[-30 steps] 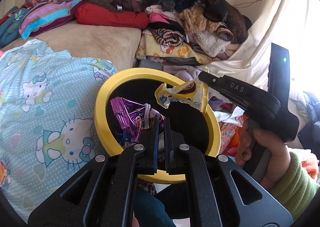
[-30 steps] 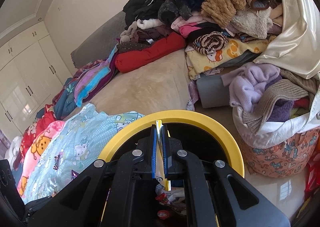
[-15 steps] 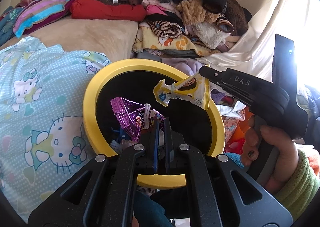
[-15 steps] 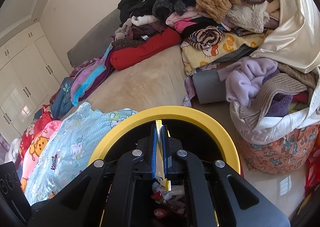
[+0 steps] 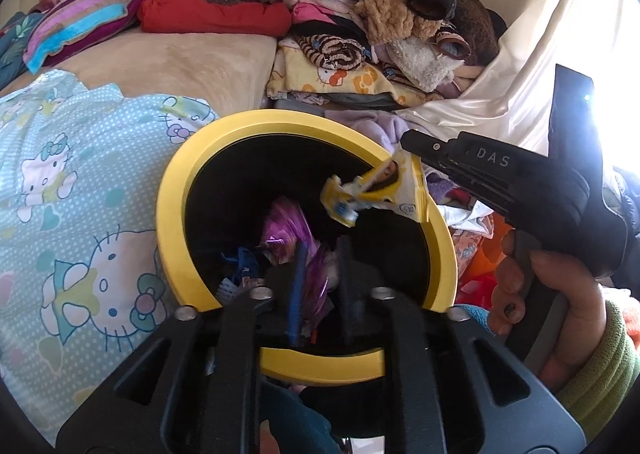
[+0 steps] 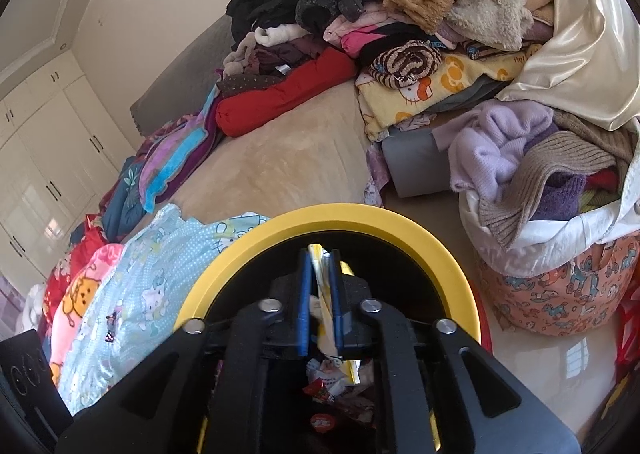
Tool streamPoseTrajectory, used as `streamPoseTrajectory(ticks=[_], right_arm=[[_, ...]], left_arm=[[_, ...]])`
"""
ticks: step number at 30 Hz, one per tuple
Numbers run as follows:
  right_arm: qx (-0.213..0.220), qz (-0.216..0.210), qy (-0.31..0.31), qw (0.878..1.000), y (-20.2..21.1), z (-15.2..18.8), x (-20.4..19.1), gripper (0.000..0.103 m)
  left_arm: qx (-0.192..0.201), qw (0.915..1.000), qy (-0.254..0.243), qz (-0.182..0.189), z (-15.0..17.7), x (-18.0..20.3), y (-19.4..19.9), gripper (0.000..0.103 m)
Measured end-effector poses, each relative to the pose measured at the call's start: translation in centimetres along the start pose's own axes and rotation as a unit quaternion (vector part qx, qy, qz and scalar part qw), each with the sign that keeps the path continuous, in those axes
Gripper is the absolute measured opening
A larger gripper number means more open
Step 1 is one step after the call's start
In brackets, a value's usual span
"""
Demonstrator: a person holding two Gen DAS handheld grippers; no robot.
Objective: Collect trash
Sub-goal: 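Open the left tool over the bin while the right tool releases the yellow wrapper, then move both open tools from the bin back to the blanket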
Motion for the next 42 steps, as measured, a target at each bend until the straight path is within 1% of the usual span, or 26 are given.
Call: streamPoseTrajectory(ticks=[1, 3, 5, 6, 7, 8, 9, 10, 13, 16, 18, 21, 28, 33, 42], right_arm=[[0.002, 0.001, -0.001, 1.000, 0.1, 0.0, 0.0, 0.017], [0.007, 0.006, 0.006, 1.000, 0.3, -0.2, -0.1, 0.021], [0.014, 0.011, 0.014, 1.000, 0.5, -0.3, -0.3, 0.028], [0.016, 0.012, 0.016, 1.000, 0.6, -0.3, -0.4, 0.029], [0.017, 0.012, 0.018, 1.000, 0.7, -0.4, -0.6, 0.031], [0.017, 0.012, 0.020, 1.000, 0.7, -0.4, -0.7, 0.034], [0.018, 0.013, 0.023, 0.999, 0.8, -0.4, -0.8, 0.036], [0.020, 0.013, 0.026, 0.999, 0.8, -0.4, -1.0, 0.039], [0.020, 0.010, 0.031, 0.999, 1.0, -0.4, -1.5, 0.042], [0.023, 0.003, 0.034, 0.999, 1.3, -0.5, -2.3, 0.048], [0.024, -0.002, 0.040, 0.999, 1.5, -0.5, -2.9, 0.049], [0.027, -0.008, 0.048, 0.998, 1.9, -0.6, -3.9, 0.052], [0.032, -0.032, 0.070, 0.997, 2.8, -0.3, -6.6, 0.055], [0.031, -0.057, 0.091, 0.994, 3.3, 0.1, -9.1, 0.057], [0.012, -0.089, 0.116, 0.989, 3.7, 1.8, -12.8, 0.059]], left_arm=[[0.001, 1.0000, 0.004, 0.000, 0.0, -0.1, 0.1, 0.035], [0.008, 0.9999, 0.015, -0.001, -0.1, -0.5, 0.6, 0.050], [0.015, 0.9996, 0.022, -0.006, -0.3, -0.9, 1.0, 0.063], [0.021, 0.9994, 0.026, -0.009, -0.5, -1.2, 1.4, 0.074], [0.027, 0.9991, 0.031, -0.010, -0.6, -1.5, 1.7, 0.082], [0.032, 0.9988, 0.035, -0.011, -0.8, -1.6, 2.0, 0.085], [0.036, 0.9985, 0.039, -0.016, -0.9, -1.9, 2.3, 0.090], [0.039, 0.9982, 0.042, -0.021, -1.1, -2.2, 2.6, 0.092], [0.052, 0.9970, 0.046, -0.033, -1.4, -2.8, 3.7, 0.092], [0.061, 0.9958, 0.045, -0.052, -1.6, -3.4, 4.6, 0.092], [0.066, 0.9949, 0.045, -0.062, -1.7, -3.8, 5.2, 0.092], [0.077, 0.9933, 0.047, -0.073, -1.9, -4.4, 6.3, 0.092], [0.099, 0.9880, 0.059, -0.103, -2.7, -6.5, 8.7, 0.092], [0.116, 0.9836, 0.078, -0.115, -3.1, -8.4, 10.5, 0.092], [0.141, 0.9742, 0.099, -0.146, -3.5, -11.5, 13.2, 0.092]])
Point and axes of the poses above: each gripper's, at about its wrist camera, not at the fingertips, and y roughly against the way its jaws point, x to its right, z to its underside, the point moved 5 cm from there along -y, roughly the way its jaws point, and after that the axes turned 5 degrees about x, right-handed, at the moved point
